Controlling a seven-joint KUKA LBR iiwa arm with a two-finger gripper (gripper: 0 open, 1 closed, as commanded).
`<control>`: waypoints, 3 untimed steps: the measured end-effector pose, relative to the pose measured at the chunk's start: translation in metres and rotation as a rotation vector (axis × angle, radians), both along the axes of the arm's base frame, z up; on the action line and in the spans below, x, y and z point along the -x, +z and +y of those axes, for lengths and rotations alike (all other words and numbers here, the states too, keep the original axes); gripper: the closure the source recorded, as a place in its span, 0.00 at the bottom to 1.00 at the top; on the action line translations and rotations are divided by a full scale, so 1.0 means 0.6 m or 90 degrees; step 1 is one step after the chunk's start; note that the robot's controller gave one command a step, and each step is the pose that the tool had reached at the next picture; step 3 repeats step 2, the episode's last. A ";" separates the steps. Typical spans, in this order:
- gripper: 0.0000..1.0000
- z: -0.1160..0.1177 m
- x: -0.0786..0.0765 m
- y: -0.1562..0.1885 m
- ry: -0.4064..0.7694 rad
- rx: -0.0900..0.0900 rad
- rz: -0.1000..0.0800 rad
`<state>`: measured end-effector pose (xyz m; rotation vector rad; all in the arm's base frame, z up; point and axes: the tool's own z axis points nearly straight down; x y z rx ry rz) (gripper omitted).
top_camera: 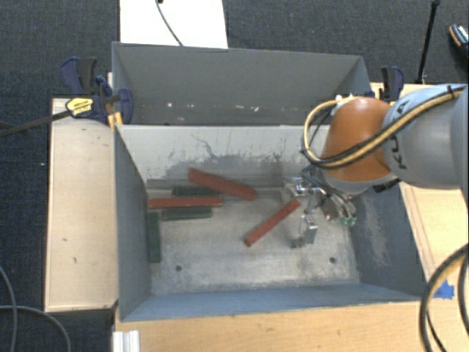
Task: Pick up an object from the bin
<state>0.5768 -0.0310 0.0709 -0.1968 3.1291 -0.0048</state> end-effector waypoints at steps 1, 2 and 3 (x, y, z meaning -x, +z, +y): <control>1.00 0.007 0.001 0.000 0.005 -0.002 0.001; 1.00 -0.005 0.033 0.227 0.075 -0.001 -0.002; 1.00 -0.005 0.033 0.227 0.075 -0.001 -0.002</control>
Offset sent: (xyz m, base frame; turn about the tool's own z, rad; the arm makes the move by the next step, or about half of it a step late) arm 0.0000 0.0000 0.0000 0.0000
